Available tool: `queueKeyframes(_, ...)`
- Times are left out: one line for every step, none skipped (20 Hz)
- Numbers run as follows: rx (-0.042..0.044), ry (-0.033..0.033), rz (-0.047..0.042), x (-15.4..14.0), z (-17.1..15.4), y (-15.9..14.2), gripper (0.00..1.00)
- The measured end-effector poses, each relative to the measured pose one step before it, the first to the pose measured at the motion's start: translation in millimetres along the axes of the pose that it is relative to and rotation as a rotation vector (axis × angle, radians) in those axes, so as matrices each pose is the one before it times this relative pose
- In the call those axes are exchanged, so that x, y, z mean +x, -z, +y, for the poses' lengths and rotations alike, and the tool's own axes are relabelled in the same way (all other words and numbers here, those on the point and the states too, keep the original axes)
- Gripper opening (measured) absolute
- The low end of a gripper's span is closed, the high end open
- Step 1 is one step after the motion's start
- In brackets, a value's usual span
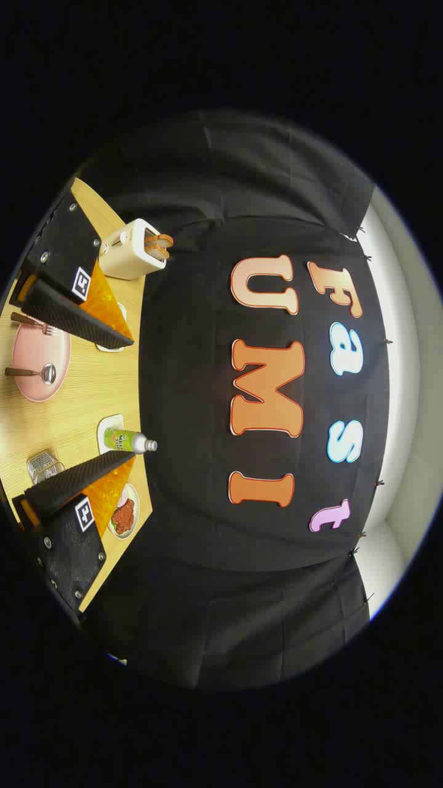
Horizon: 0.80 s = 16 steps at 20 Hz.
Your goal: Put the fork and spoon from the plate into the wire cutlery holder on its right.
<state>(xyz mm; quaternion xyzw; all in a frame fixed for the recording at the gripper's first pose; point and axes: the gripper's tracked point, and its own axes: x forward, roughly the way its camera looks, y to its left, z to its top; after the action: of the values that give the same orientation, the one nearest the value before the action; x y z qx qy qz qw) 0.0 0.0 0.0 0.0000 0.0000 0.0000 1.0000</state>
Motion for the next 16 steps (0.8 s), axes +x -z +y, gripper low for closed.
queueKeyframes(0.00076,-0.00008,0.00127,0.81,0.52,0.26,0.99)
queueKeyframes(0.00196,-0.00028,0.00134,0.25,-0.52,0.70,0.99)
queueKeyframes(0.00063,-0.00121,0.00085,0.11,0.80,0.48,0.99)
queueKeyframes(-0.00055,0.00038,0.00171,0.50,-0.26,0.88,0.99)
queueKeyframes(-0.00092,-0.00119,0.00025,-0.34,-0.18,0.33,0.99)
queueKeyframes(-0.00130,-0.00144,0.00010,0.20,1.01,0.20,0.99)
queueKeyframes(-0.00191,0.00016,0.00068,0.26,-0.57,0.62,0.99)
queueKeyframes(-0.00136,-0.00047,0.00038,0.06,0.34,-0.10,0.99)
queueKeyframes(-0.00070,-0.00209,0.00012,0.68,1.34,0.94,0.99)
queueKeyframes(0.00038,-0.00183,-0.00085,-0.06,0.90,-0.19,0.99)
queueKeyframes(0.00004,-0.00119,0.00143,0.16,0.20,1.49,0.99)
queueKeyframes(-0.00211,-0.00068,0.00126,0.57,0.90,2.07,0.99)
queueKeyframes(-0.00294,-0.00056,0.00195,0.91,1.01,0.83,0.99)
queueKeyframes(-0.00336,-0.00055,0.00191,1.49,1.14,2.64,0.99)
queueKeyframes(-0.00507,0.00085,0.00277,1.48,1.04,3.69,0.99)
queueKeyframes(-0.00751,0.00059,0.00337,2.17,1.44,4.77,0.99)
